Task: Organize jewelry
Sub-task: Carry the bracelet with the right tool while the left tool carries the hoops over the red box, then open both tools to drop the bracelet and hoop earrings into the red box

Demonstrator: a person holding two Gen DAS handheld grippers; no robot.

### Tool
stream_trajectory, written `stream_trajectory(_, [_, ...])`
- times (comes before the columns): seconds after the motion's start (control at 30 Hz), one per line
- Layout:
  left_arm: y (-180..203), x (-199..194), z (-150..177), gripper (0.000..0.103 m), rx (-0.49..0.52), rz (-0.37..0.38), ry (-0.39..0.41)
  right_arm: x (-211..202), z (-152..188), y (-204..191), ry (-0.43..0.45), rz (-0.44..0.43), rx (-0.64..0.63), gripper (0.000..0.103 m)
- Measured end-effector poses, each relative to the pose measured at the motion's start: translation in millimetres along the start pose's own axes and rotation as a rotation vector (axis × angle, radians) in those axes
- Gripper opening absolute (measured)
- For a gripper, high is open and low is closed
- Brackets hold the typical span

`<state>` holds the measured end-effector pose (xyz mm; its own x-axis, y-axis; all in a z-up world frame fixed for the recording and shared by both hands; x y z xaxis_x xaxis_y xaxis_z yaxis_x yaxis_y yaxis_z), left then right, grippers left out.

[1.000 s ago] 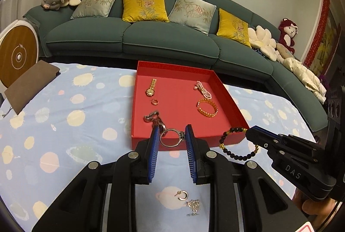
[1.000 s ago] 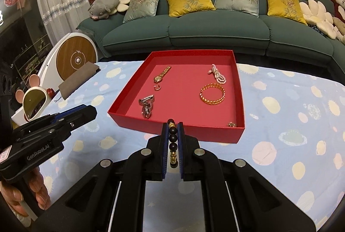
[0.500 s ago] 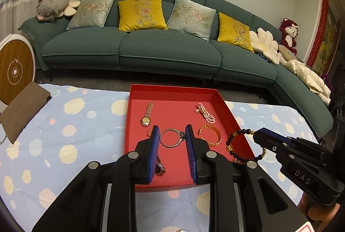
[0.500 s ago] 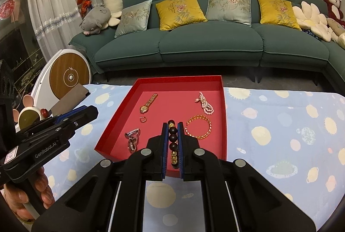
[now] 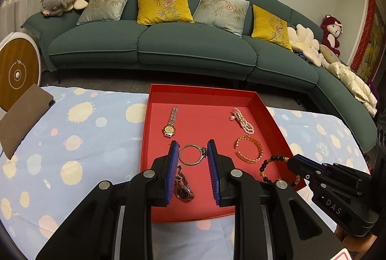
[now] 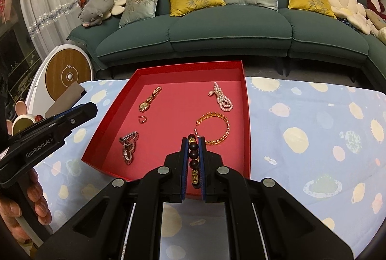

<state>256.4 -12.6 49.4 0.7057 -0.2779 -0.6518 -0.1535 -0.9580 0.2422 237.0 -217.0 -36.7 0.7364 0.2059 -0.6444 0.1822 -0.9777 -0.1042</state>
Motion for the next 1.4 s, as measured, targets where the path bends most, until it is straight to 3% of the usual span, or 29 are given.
stream_trajectory(1.13, [-21, 24, 3, 0.025, -0.05, -0.032, -0.071, 9, 2, 3, 0.005, -0.003, 0.01, 0.011])
stream_trajectory(1.17, [-22, 23, 2, 0.026, -0.058, -0.03, -0.071, 8, 1, 4, 0.011, -0.004, 0.017, 0.012])
stream_trajectory(1.3, [-28, 12, -4, 0.04, -0.088, -0.027, -0.043, -5, -2, 7, 0.05, -0.006, 0.039, 0.031])
stream_trajectory(1.4, [-30, 0, -9, 0.044, -0.106, -0.015, -0.018, -17, -7, 7, 0.077, -0.02, 0.045, 0.032])
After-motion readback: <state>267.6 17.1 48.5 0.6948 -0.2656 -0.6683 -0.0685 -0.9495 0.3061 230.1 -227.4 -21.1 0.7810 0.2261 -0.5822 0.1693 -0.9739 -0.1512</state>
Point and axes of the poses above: each gripper's, at about its wrist camera, not at the fingertips, and x roughly the way its jaws point, y to its right, z to its underside, the point moved 1 cm from there along x, roughly the way its jaws point, and after that the axes turned 5 degrees about -x, right-handed, at the moved point
